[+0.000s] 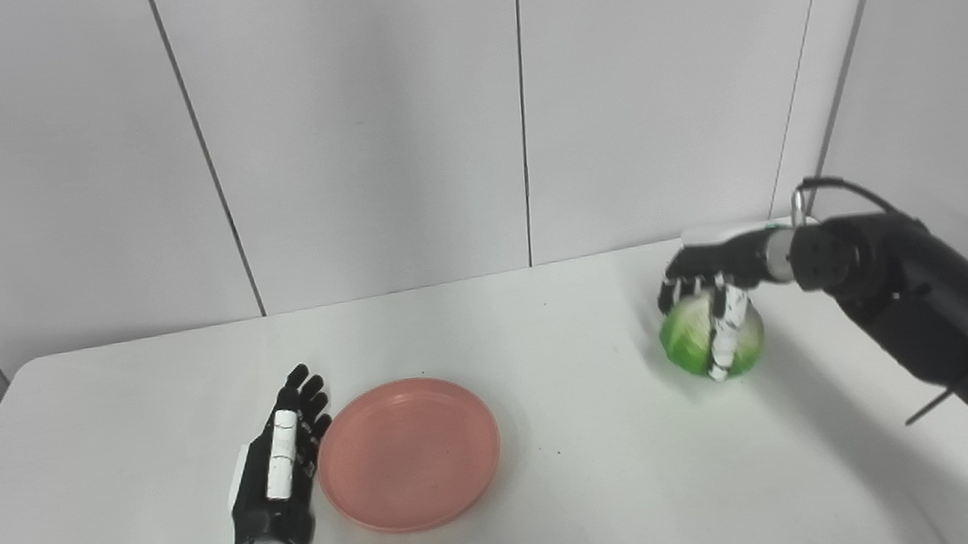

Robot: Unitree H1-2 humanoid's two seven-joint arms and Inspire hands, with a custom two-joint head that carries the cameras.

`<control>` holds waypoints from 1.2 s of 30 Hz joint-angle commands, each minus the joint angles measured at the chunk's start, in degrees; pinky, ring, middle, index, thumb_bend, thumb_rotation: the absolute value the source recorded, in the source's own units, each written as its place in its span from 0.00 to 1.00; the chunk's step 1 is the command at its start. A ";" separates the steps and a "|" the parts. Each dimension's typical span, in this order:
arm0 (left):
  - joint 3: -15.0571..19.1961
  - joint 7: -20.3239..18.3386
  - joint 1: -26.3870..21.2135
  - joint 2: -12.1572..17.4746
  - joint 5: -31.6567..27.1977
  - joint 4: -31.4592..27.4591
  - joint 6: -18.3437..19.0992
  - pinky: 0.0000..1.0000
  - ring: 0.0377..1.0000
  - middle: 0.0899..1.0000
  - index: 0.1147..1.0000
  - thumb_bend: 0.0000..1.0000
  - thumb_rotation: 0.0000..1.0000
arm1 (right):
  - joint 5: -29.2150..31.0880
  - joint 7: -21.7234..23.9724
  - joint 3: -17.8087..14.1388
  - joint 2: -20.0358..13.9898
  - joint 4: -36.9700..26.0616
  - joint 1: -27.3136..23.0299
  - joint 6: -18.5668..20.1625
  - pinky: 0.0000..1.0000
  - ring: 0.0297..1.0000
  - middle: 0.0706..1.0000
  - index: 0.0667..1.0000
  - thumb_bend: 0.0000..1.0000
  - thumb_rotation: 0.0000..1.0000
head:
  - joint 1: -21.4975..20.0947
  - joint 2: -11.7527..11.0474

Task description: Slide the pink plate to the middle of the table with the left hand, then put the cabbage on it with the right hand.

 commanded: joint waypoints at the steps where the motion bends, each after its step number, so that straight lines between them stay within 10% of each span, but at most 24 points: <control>1: -0.06 0.52 0.55 -0.61 -0.38 2.12 1.85 0.96 0.96 0.92 0.89 0.91 0.81 | -0.36 0.26 -1.07 -1.49 -1.87 -3.83 -1.78 0.30 0.41 0.45 0.65 0.57 0.00 | 0.35 -0.06; 21: -1.71 5.27 -1.00 -5.20 4.05 6.55 -2.26 0.83 0.93 0.90 0.87 0.86 0.86 | -0.09 -0.86 1.11 10.10 -3.38 -9.29 -5.59 0.33 0.44 0.45 0.61 0.57 0.00 | 13.69 -1.08; 36: -0.24 5.23 -1.24 -6.69 2.35 7.97 -4.32 1.00 0.96 0.90 0.86 0.86 0.83 | -0.96 -3.36 4.31 19.85 2.11 -13.16 -11.07 0.38 0.47 0.45 0.61 0.57 0.00 | 20.01 -1.56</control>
